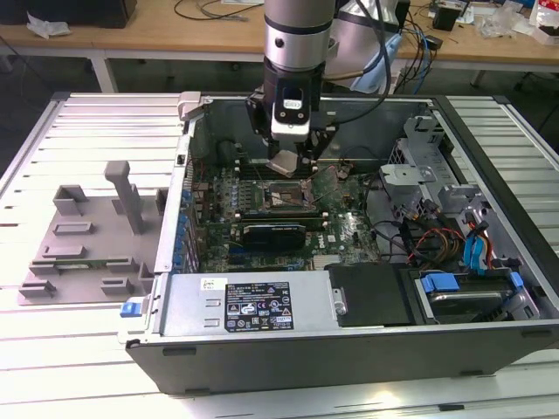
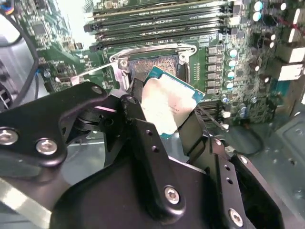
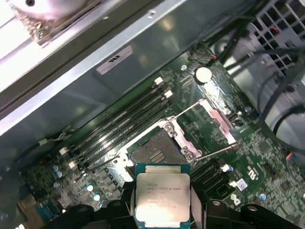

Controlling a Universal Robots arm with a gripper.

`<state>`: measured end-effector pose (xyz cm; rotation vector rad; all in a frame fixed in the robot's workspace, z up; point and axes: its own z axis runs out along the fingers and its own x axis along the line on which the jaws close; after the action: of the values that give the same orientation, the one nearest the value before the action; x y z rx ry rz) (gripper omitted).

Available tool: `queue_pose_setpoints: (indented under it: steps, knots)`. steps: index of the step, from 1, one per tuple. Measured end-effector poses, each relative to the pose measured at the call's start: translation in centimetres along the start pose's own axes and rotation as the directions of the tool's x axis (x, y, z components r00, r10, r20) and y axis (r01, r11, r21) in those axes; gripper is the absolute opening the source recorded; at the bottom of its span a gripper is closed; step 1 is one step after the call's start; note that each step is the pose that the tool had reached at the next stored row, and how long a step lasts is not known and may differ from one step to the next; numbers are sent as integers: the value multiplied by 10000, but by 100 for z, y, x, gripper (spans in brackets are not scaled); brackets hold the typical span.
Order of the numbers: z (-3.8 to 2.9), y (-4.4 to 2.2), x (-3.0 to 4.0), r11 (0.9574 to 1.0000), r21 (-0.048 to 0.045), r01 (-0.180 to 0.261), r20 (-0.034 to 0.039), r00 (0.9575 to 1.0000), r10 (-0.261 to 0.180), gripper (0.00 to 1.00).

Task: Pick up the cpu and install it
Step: 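Place the cpu into insertion slot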

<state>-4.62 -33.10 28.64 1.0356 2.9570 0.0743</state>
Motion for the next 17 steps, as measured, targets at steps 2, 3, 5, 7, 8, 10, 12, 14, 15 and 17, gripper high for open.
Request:
queue_pose_setpoints:
  steps: [2, 3, 5, 7, 8, 10, 12, 14, 15, 17]
  knots:
    - [1, 0, 0, 9994, -2, -353, 17, 9994, 353, 55]
    - [2, 0, 0, 9976, -7, -691, 33, 9976, 691, 55]
    - [4, 0, 0, 9933, -13, -1158, 54, 9933, 1158, 55]
    - [6, 0, 0, 9815, -24, -1916, 89, 9814, 1916, 55]
    - [7, 0, 0, 9765, -29, -2153, 100, 9765, 2153, 55]
    - [9, 0, 0, 9667, -37, -2558, 118, 9667, 2558, 55]
    - [11, 0, 0, 9557, -46, -2944, 135, 9556, 2945, 55]
    - [13, 0, 0, 9387, -58, -3447, 158, 9386, 3448, 55]
    - [16, -1, 0, 9228, -70, -3853, 176, 9226, 3853, 55]
    - [19, -1, 0, 8909, -90, -4541, 206, 8907, 4542, 55]
